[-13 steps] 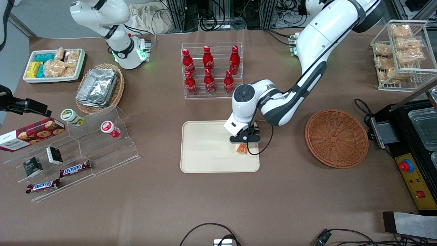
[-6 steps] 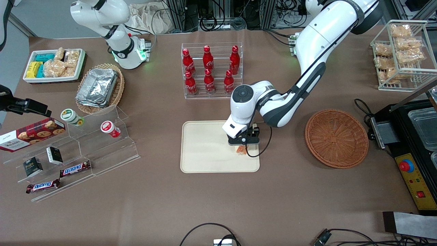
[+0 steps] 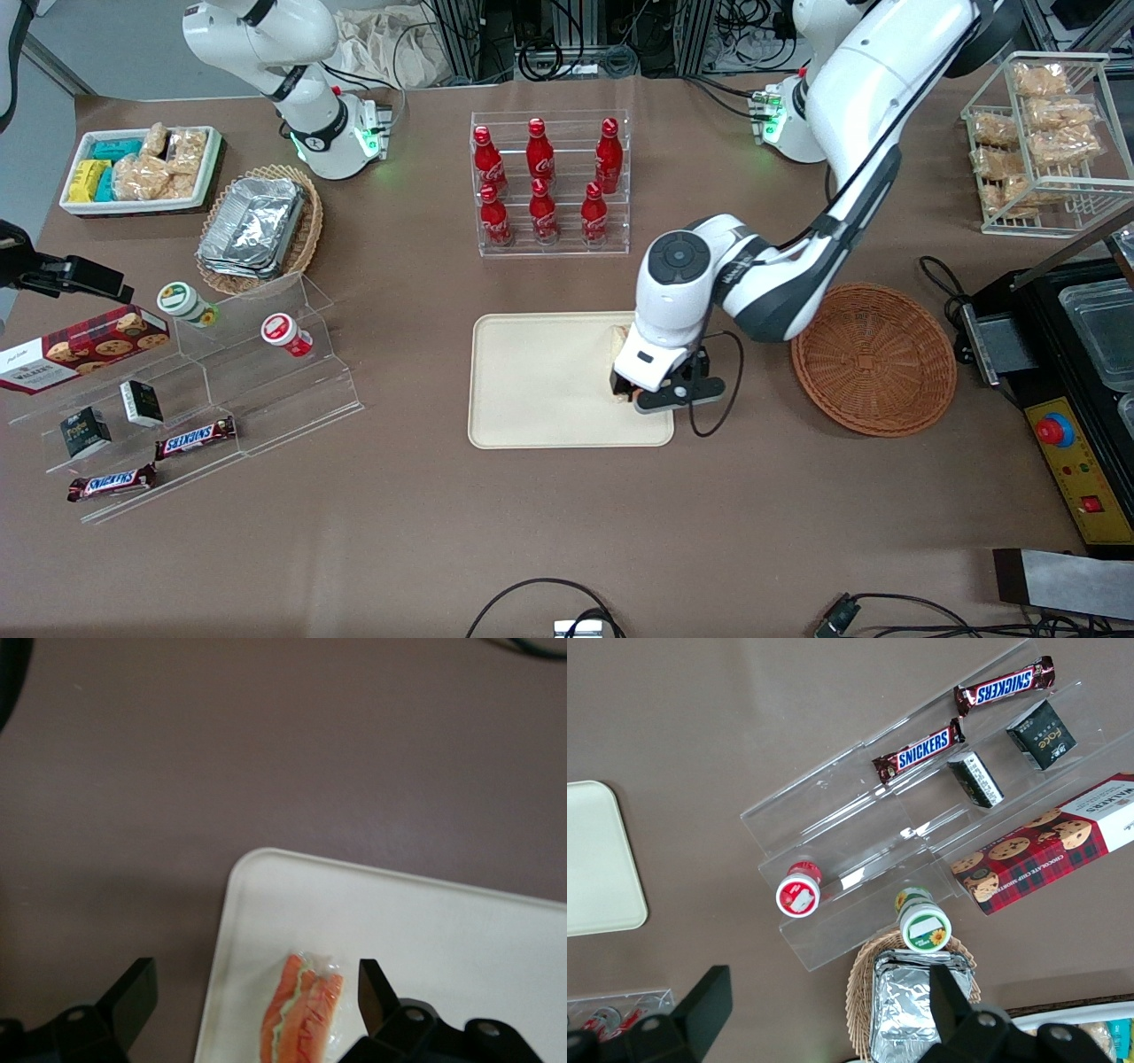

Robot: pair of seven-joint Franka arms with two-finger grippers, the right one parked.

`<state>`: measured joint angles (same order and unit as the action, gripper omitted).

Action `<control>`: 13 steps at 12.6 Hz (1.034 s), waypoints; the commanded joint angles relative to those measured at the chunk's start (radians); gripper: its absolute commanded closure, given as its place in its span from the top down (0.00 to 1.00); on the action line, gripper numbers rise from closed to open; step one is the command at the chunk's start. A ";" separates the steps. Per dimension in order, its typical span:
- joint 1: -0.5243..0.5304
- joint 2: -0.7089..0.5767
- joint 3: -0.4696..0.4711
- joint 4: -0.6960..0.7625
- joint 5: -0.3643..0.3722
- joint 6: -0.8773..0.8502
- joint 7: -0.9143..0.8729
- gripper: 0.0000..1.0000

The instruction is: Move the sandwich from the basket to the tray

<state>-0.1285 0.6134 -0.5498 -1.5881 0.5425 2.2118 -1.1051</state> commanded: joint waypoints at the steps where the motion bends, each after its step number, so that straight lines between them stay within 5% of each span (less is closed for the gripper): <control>1: 0.020 -0.033 -0.007 0.052 -0.042 -0.098 0.033 1.00; 4: 0.070 -0.050 -0.007 0.132 -0.133 -0.200 0.186 1.00; 13: 0.200 -0.146 -0.007 0.208 -0.156 -0.426 0.367 1.00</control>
<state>0.0399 0.4969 -0.5489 -1.3756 0.4212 1.8158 -0.7871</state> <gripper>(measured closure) 0.000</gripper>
